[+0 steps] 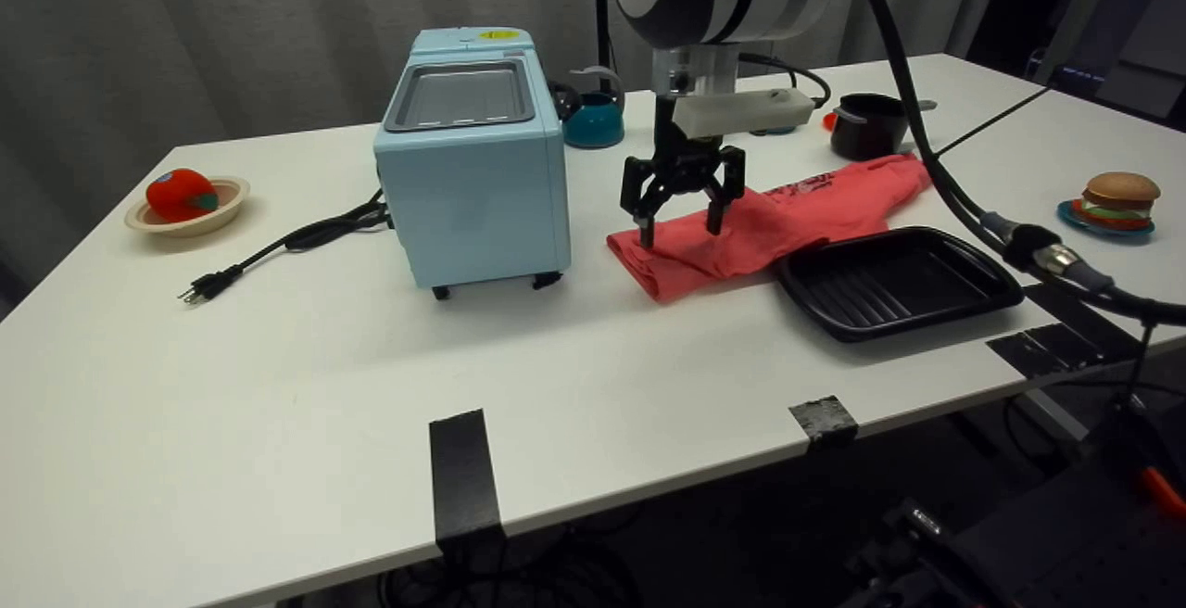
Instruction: Fold the sweatshirt once
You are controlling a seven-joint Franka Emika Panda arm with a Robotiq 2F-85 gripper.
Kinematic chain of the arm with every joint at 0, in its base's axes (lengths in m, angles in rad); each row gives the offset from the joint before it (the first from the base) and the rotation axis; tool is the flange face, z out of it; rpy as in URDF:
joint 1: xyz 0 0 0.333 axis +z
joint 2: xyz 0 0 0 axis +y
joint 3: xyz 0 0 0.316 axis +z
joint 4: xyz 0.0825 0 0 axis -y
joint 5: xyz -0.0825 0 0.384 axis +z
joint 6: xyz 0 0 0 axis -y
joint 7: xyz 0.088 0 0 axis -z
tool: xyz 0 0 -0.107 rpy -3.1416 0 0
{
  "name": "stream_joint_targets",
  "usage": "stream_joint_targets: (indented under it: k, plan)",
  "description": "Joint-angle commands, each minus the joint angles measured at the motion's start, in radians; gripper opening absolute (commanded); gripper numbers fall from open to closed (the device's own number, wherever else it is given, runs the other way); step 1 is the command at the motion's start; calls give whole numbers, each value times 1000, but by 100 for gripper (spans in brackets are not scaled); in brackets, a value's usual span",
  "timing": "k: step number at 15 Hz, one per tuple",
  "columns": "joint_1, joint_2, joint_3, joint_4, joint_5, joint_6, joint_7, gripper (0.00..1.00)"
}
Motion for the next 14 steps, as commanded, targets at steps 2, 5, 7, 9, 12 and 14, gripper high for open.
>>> stream_joint_targets:
  k: [2, 5, 7, 9, 12, 14]
  plan:
    - [24, 60, 2, -12, -24, 66, -9, 100]
    - [34, 106, 9, -16, -25, 117, -23, 100]
    - [38, 125, 12, -18, -23, 141, -27, 77]
    - [30, 127, 16, 10, -25, 120, -42, 67]
    - [28, 117, 21, 15, -26, 113, -55, 42]
    - [28, 106, 22, 16, -26, 107, -58, 28]
